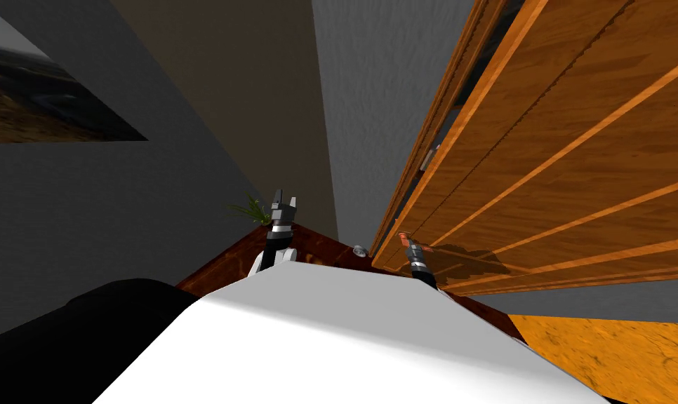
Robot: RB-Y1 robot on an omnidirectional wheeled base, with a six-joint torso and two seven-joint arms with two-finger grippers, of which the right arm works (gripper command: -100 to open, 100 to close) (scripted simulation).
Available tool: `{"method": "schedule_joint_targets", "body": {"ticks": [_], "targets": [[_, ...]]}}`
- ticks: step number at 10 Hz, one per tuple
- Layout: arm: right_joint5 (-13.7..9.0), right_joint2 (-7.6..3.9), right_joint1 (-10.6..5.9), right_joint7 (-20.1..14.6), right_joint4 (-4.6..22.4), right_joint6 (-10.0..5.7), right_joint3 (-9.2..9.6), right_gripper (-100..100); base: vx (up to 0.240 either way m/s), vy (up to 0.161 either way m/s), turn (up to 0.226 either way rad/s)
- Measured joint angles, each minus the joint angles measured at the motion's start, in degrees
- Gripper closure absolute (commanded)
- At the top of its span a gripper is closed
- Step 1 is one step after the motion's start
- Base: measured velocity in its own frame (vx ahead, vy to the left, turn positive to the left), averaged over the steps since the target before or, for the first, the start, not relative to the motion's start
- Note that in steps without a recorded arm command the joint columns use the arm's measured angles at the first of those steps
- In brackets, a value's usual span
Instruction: Pull the door open
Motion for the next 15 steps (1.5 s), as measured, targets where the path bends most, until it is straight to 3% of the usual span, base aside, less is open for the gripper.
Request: {"method": "schedule_joint_targets", "body": {"ticks": [4, 5, 7, 10, 13, 15], "targets": [[1.25, -1.30, 0.48, -2.18, -0.13, -1.03, 2.01, 100, -0.163, -0.035, 0.056], [1.35, -1.19, 0.61, -2.28, -0.08, -0.98, 2.19, 100, -0.144, -0.033, 0.124], [1.74, -2.28, 0.99, -3.51, 0.46, -2.63, 3.24, 100, -0.229, -0.059, 0.123], [2.53, -3.60, 2.45, -5.55, 0.89, -5.38, 5.21, 100, -0.212, -0.056, 0.098], [3.22, -5.50, 4.93, -7.57, -0.98, -7.00, 7.11, 100, -0.195, -0.053, 0.086], [3.21, -5.88, 5.72, -7.93, -1.02, -7.46, 7.45, 100, -0.212, -0.090, 0.225]]}}
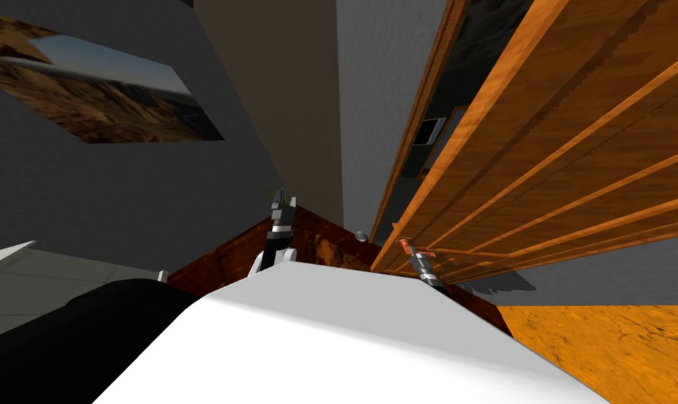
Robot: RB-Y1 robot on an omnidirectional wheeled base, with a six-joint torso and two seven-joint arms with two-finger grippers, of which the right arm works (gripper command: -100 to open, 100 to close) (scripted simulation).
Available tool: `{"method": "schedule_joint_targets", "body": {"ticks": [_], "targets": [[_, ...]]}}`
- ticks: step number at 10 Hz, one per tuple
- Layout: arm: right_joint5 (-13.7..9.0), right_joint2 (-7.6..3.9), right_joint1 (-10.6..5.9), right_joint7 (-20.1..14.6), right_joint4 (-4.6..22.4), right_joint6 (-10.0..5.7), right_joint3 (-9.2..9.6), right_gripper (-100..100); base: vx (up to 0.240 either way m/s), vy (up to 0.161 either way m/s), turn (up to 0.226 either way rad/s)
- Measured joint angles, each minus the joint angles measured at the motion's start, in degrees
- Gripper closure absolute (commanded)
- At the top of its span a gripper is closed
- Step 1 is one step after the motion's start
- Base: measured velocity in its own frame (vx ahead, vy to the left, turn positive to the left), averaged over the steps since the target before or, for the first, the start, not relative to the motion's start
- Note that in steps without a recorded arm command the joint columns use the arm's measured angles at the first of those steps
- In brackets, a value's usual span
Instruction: Pull the door open
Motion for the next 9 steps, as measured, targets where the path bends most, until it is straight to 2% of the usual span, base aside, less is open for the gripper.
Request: {"method": "schedule_joint_targets", "body": {"ticks": [4, 5, 6, 7, 8, 9], "targets": [[0.04, -1.40, 1.62, -1.59, 1.54, -4.15, 1.56, 100, -0.198, -0.078, 0.166], [0.10, -1.61, 1.49, -2.03, 3.05, -5.87, 2.00, 100, -0.228, -0.089, 0.261], [-0.08, -2.45, 3.47, -2.28, 0.91, -6.06, 2.23, 100, -0.161, -0.055, 0.065], [0.01, -2.48, 3.48, -2.49, 1.30, -6.53, 2.58, 100, -0.148, -0.037, 0.046], [0.08, -2.45, 3.04, -2.76, 2.83, -7.67, 2.87, 100, -0.071, -0.019, 0.012], [0.12, -2.39, 3.11, -2.82, 3.09, -7.87, 2.97, 100, -0.138, -0.063, 0.203]]}}
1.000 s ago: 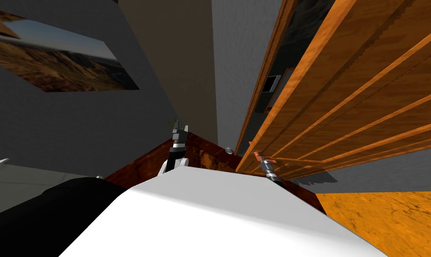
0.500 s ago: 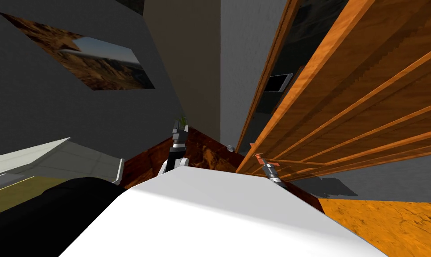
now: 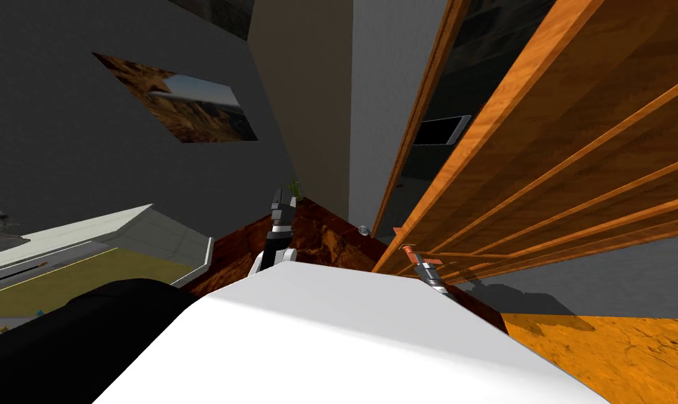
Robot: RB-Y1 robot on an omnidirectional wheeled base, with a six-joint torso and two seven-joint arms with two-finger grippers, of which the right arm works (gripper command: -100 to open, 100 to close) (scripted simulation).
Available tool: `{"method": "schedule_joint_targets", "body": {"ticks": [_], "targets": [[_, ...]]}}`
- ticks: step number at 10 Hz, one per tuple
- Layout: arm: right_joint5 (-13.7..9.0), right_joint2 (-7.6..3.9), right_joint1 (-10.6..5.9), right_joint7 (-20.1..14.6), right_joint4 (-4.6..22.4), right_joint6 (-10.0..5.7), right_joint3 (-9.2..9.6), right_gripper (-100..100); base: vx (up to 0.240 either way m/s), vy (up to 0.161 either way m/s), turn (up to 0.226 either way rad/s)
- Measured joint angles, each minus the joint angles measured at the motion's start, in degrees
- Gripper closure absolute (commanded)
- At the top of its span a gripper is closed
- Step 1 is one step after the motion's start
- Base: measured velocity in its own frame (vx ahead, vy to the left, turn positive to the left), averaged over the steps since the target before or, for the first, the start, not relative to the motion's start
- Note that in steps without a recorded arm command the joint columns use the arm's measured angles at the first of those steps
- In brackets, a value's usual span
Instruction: Pull the door open
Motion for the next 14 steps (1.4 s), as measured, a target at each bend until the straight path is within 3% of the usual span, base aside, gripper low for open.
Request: {"method": "schedule_joint_targets", "body": {"ticks": [4, 6, 7, 9, 12, 14], "targets": [[-0.35, -0.59, 0.70, -0.40, 0.61, -1.97, 0.54, 100, -0.212, -0.084, 0.184], [-0.34, -0.52, 0.03, -1.04, 4.12, -4.69, 1.16, 100, -0.174, -0.071, 0.123], [-0.41, -0.68, 1.05, -0.92, 2.66, -4.37, 1.24, 100, -0.143, -0.027, 0.165], [-0.74, -1.34, 1.90, -1.14, 2.49, -5.06, 1.40, 100, -0.205, -0.083, 0.198], [-0.86, -1.45, 1.78, -1.56, 4.30, -7.25, 1.92, 100, -0.156, -0.045, 0.099], [-0.77, -1.44, 1.59, -1.51, 4.03, -6.77, 2.19, 100, -0.173, -0.047, 0.034]]}}
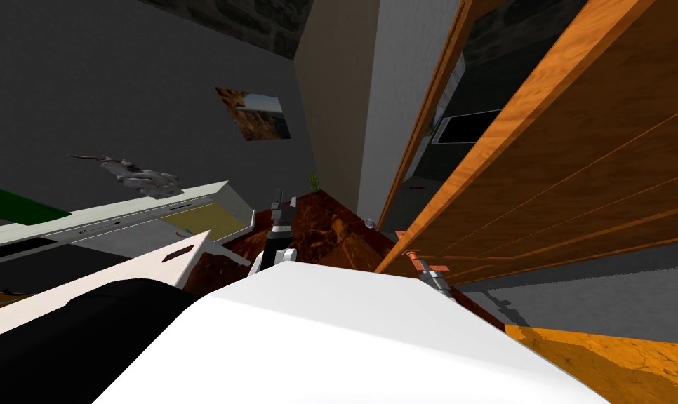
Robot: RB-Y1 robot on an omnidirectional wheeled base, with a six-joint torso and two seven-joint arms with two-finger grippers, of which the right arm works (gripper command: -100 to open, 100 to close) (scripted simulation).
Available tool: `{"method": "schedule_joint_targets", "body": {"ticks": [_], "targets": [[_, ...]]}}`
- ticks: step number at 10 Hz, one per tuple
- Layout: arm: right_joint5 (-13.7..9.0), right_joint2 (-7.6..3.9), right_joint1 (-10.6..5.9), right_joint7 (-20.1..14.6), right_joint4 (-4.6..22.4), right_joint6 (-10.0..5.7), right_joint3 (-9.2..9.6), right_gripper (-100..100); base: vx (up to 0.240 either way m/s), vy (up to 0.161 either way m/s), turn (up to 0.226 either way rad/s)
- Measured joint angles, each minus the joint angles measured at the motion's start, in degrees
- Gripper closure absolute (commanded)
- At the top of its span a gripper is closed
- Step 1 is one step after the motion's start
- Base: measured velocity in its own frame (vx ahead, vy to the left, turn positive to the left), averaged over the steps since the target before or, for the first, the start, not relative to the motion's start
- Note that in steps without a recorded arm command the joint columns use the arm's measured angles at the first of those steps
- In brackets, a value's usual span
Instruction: Pull the door open
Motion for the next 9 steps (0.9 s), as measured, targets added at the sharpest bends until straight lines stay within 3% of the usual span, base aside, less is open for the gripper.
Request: {"method": "schedule_joint_targets", "body": {"ticks": [2, 5, 6, 8, 9], "targets": [[0.00, 0.05, -0.08, 0.81, -2.77, 2.11, 0.25, 100, -0.237, -0.052, 0.028], [0.28, 0.07, -1.63, 1.34, -3.87, 4.36, 1.00, 100, -0.196, -0.061, 0.015], [0.34, 0.21, -0.66, 1.86, -6.08, 5.58, 1.16, 100, -0.170, -0.042, 0.042], [0.78, 0.43, -1.59, 2.14, -7.12, 6.82, 2.07, 100, -0.182, -0.070, 0.048], [0.85, 0.56, -1.05, 2.60, -9.22, 8.05, 2.27, 100, -0.164, -0.099, 0.013]]}}
